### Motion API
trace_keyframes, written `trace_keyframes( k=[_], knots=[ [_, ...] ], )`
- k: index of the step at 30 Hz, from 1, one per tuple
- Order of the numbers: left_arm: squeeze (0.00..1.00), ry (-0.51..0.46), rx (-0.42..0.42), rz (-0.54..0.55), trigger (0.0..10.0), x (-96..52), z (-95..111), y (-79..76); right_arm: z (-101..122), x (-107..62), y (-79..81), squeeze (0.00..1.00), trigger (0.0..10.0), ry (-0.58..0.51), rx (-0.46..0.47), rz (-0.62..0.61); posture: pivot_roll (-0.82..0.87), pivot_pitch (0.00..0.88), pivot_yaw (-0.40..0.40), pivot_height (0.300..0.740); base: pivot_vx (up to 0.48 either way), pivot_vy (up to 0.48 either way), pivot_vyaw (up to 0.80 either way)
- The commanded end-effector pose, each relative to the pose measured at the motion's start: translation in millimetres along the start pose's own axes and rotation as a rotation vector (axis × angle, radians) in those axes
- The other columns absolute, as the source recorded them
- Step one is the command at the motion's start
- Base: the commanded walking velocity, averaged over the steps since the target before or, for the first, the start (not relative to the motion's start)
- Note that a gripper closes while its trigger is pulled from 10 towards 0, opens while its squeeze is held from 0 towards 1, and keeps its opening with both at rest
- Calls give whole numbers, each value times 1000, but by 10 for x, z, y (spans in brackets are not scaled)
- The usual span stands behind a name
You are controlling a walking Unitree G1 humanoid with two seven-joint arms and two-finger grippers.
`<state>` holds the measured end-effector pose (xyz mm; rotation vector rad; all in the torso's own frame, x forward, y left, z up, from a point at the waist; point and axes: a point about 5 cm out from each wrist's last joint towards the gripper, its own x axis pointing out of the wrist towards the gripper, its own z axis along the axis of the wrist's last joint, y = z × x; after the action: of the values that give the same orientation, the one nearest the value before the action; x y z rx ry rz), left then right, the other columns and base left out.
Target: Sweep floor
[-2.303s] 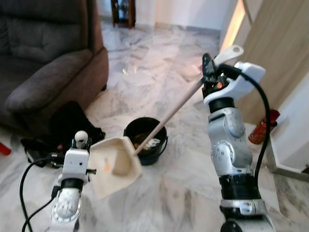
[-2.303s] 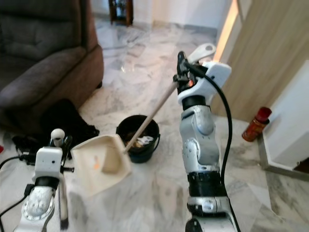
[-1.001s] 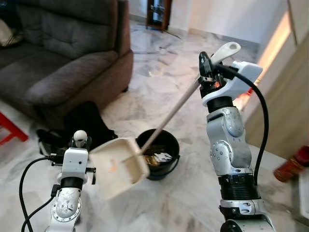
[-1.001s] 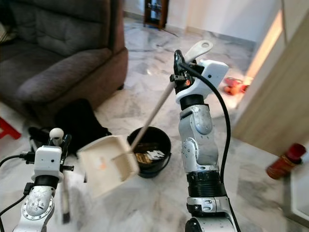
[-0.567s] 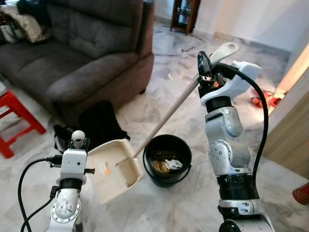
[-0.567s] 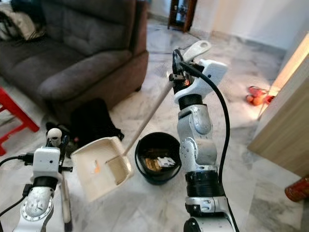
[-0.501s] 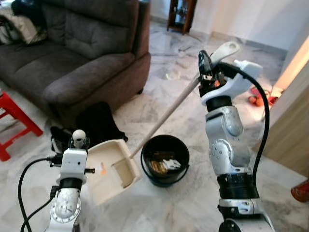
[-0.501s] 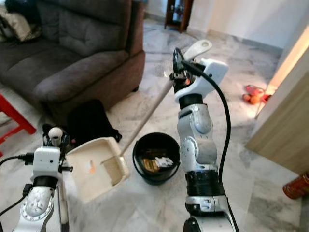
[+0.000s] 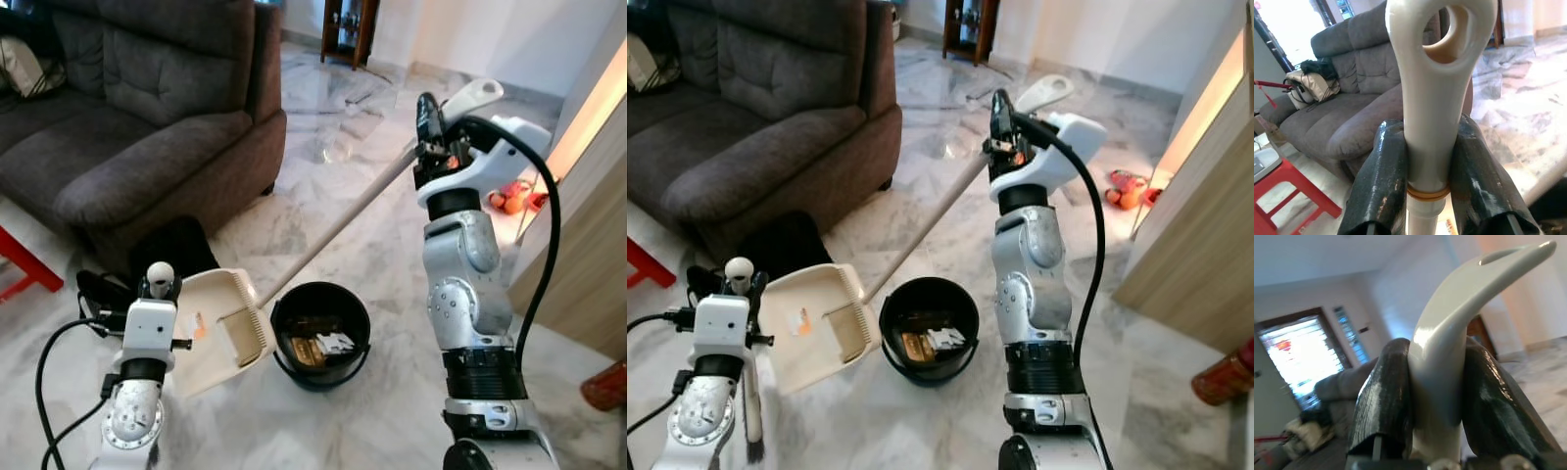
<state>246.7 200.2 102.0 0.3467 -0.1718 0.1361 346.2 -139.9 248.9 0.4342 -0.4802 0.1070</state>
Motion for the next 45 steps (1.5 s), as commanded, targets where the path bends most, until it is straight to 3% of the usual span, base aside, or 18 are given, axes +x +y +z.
trace_keyframes(
  k=[1, 45],
  knots=[
    [0, -39, 18, 22, 10000, 30, 65, 66, 214, 59, 137, 0, 10000, -114, -13, 42, 210, 52, -28, 740, 277, 0, 0],
    [0, -55, 8, 14, 10000, 57, 83, 27, 183, 54, 255, 0, 10000, -127, -67, 113, 207, 31, -36, 740, 249, 0, 0]
  ],
)
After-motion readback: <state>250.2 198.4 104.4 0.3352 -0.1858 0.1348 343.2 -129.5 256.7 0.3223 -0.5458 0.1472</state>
